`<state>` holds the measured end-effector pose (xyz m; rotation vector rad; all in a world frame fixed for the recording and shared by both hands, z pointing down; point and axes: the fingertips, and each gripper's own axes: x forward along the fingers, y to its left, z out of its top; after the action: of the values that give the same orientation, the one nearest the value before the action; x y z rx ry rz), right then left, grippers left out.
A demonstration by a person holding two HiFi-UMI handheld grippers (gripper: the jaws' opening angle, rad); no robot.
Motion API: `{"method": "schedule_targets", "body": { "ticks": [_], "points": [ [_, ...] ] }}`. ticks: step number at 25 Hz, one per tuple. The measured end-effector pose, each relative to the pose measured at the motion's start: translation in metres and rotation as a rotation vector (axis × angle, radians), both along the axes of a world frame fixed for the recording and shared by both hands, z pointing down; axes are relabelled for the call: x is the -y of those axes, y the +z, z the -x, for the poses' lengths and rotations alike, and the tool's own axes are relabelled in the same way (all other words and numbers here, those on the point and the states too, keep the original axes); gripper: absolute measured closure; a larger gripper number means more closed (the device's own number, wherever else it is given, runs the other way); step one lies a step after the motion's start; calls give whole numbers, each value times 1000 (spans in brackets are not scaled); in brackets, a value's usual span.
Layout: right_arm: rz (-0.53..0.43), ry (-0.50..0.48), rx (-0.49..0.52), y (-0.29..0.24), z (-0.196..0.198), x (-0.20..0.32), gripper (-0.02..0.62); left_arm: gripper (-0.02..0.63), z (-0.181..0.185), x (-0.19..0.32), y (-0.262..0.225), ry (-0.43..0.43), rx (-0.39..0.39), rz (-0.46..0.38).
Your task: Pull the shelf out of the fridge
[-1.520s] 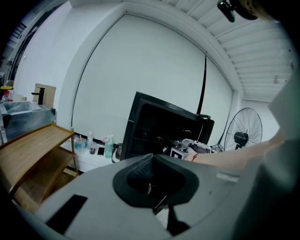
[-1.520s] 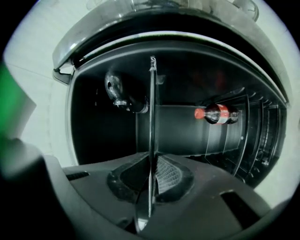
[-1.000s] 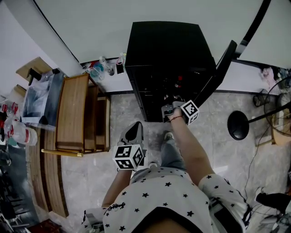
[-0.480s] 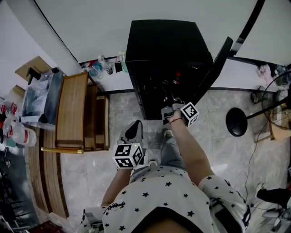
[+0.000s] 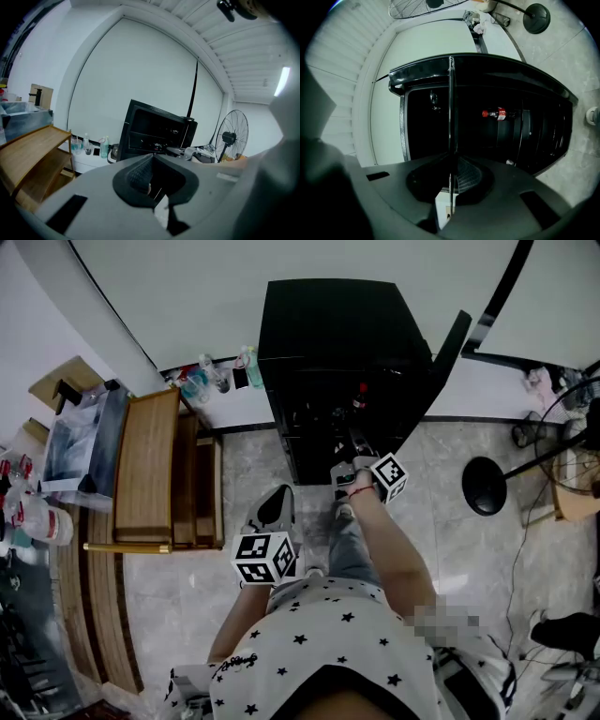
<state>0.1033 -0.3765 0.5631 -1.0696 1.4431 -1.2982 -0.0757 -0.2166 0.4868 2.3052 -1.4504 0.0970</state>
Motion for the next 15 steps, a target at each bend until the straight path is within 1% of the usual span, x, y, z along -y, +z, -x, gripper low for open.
{"method": "schedule_targets", "body": {
  "ticks": [8,15],
  "points": [
    [17,-1,8,3,0,-12,584,592,-6,-1,-3,22,-1,-13],
    [9,0,4,3,-1,-18,584,592,-6,-4,-5,26,0,-22]
  ]
}}
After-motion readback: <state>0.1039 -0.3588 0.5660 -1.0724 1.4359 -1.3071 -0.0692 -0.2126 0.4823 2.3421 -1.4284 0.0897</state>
